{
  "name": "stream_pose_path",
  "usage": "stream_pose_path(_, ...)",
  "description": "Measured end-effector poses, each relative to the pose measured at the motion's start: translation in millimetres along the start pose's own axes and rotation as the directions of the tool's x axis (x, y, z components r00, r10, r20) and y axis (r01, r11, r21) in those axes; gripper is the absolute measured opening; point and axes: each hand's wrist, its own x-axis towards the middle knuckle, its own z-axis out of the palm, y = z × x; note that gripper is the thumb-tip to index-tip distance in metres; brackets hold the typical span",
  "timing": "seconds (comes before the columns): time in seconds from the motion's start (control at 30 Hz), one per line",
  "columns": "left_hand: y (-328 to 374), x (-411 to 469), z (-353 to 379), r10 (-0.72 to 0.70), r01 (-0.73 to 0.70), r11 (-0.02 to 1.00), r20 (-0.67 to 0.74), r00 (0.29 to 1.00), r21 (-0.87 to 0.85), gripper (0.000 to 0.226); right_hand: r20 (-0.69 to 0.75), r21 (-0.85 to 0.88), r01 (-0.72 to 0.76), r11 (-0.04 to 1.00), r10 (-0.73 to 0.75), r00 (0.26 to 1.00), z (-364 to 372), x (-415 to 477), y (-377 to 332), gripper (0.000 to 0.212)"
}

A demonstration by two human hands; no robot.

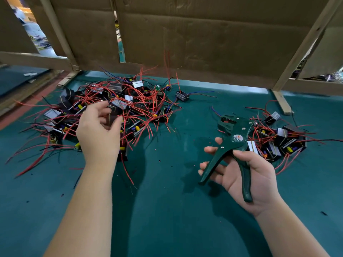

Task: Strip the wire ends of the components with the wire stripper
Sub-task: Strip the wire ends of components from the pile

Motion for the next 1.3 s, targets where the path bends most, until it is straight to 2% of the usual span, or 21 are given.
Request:
stream_pose_path(0.1, 15, -7, 5, 0.246, -0.271, 0.937, -0.136, 0.960, -0.221, 0.043, 0.021, 0.017, 0.005, 1.000, -0.006, 1.000, 2, 0, -1, 0.056)
stream_pose_path(0.17, 26, -18, 10, 0.364, -0.392, 0.868, -0.145, 0.920, -0.306, 0.050, 0.018, 0.023, 0.008, 1.000, -0.009, 1.000, 3, -1, -1, 0.058)
stream_pose_path(0.27, 43, -36, 19, 0.484, -0.457, 0.808, -0.022, 0.875, -0.372, 0.039, 0.012, 0.034, 0.011, 0.999, -0.012, 1.000, 4, -3, -2, 0.052)
stream_pose_path(0.37, 53, -50, 24, 0.567, -0.463, 0.768, 0.135, 0.812, -0.442, 0.025, 0.041, 0.065, -0.001, 0.998, -0.001, 0.999, 6, -4, -3, 0.065)
stream_pose_path(0.5, 63, -61, 29, 0.663, -0.507, 0.716, 0.241, 0.709, -0.480, 0.024, 0.119, 0.095, -0.013, 0.995, 0.002, 0.993, 9, -7, -8, 0.071)
stream_pose_path(0.6, 64, -66, 31, 0.662, -0.446, 0.720, 0.335, 0.671, -0.531, 0.024, 0.180, 0.102, -0.026, 0.994, 0.007, 0.984, 9, -10, -12, 0.069)
stream_pose_path(0.73, 68, -72, 31, 0.522, -0.196, 0.785, 0.457, 0.720, -0.588, 0.046, 0.178, 0.089, -0.053, 0.995, 0.037, 0.983, 12, -9, -12, 0.080)
stream_pose_path(0.8, 70, -74, 30, 0.508, -0.140, 0.774, 0.473, 0.720, -0.617, 0.050, 0.175, 0.076, -0.061, 0.995, 0.047, 0.983, 14, -8, -10, 0.082)
stream_pose_path(0.93, 71, -77, 29, 0.495, -0.080, 0.740, 0.461, 0.736, -0.668, 0.043, 0.160, 0.071, -0.040, 0.997, 0.028, 0.987, 15, -9, -10, 0.082)
stream_pose_path(1.1, 73, -80, 27, 0.365, 0.189, 0.685, 0.556, 0.747, -0.704, 0.040, 0.170, 0.057, -0.034, 0.998, 0.024, 0.985, 12, -9, -11, 0.082)
stream_pose_path(1.2, 73, -80, 27, 0.374, 0.188, 0.682, 0.558, 0.741, -0.707, 0.038, 0.180, 0.053, -0.035, 0.998, 0.025, 0.983, 14, -10, -12, 0.077)
stream_pose_path(1.3, 73, -80, 25, 0.451, 0.066, 0.716, 0.534, 0.715, -0.695, 0.040, 0.241, 0.096, -0.083, 0.992, 0.058, 0.969, 12, -10, -16, 0.071)
